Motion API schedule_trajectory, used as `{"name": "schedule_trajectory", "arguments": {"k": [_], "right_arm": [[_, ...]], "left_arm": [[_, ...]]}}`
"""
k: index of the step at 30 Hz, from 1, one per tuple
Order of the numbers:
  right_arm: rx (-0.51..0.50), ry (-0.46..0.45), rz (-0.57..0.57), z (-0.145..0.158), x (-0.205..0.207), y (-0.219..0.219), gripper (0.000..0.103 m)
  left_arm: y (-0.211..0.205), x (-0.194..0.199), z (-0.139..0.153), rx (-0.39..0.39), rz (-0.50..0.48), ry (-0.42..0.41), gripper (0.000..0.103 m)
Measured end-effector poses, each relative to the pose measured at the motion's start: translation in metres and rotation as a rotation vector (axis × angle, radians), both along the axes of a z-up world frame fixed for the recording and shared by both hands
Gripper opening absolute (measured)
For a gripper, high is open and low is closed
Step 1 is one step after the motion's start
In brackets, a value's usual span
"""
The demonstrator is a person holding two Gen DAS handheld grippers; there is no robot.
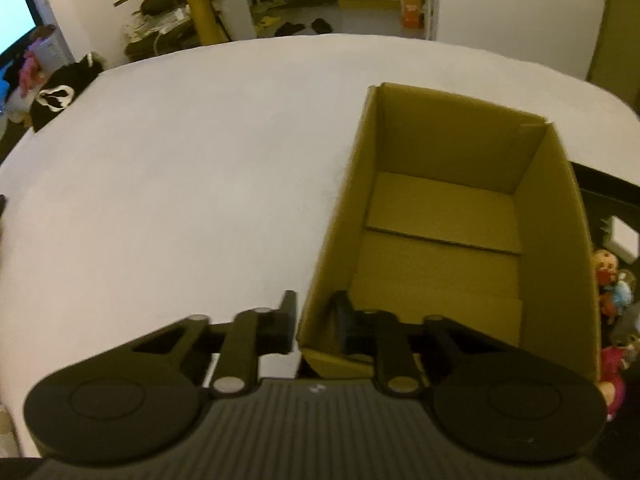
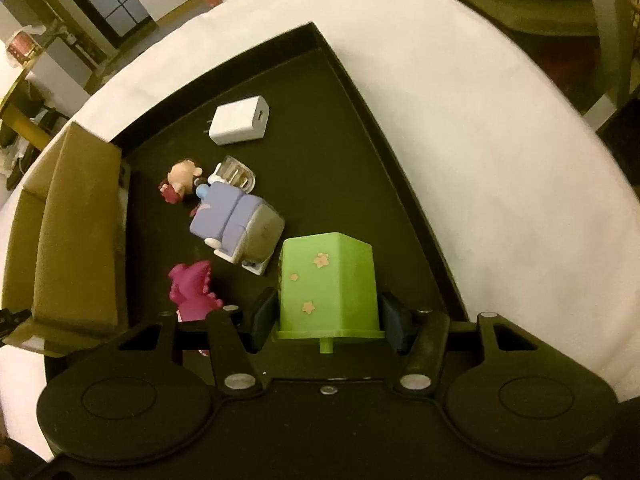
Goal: Organize rigid objects
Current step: 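Reach the right gripper to the green cube toy and grasp it while the left gripper grips the box wall, then carry the green cube toy with the right gripper into the cardboard box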
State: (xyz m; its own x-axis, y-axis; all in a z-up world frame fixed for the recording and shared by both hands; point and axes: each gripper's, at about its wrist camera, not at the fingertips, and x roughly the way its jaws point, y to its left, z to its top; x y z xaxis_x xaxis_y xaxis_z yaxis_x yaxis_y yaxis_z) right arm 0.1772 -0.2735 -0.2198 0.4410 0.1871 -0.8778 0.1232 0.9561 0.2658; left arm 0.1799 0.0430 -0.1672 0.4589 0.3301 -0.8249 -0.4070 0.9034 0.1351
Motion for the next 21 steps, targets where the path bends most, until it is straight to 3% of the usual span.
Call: {"name": "schedule_trajectory", "arguments": {"k": [9, 21], "right_arm": [[-0.026, -0.061, 0.020, 0.024, -0.009, 0.014, 0.054], [-0.065, -0.126, 0.063, 0.050, -0.018, 0.041, 0.054]], "left_arm": [[0.002, -0.013, 0.008, -0.029, -0.028, -0.051, 0.012], [-0.001, -0.024, 0.006, -0.069, -0.090, -0.031, 0.008]]}}
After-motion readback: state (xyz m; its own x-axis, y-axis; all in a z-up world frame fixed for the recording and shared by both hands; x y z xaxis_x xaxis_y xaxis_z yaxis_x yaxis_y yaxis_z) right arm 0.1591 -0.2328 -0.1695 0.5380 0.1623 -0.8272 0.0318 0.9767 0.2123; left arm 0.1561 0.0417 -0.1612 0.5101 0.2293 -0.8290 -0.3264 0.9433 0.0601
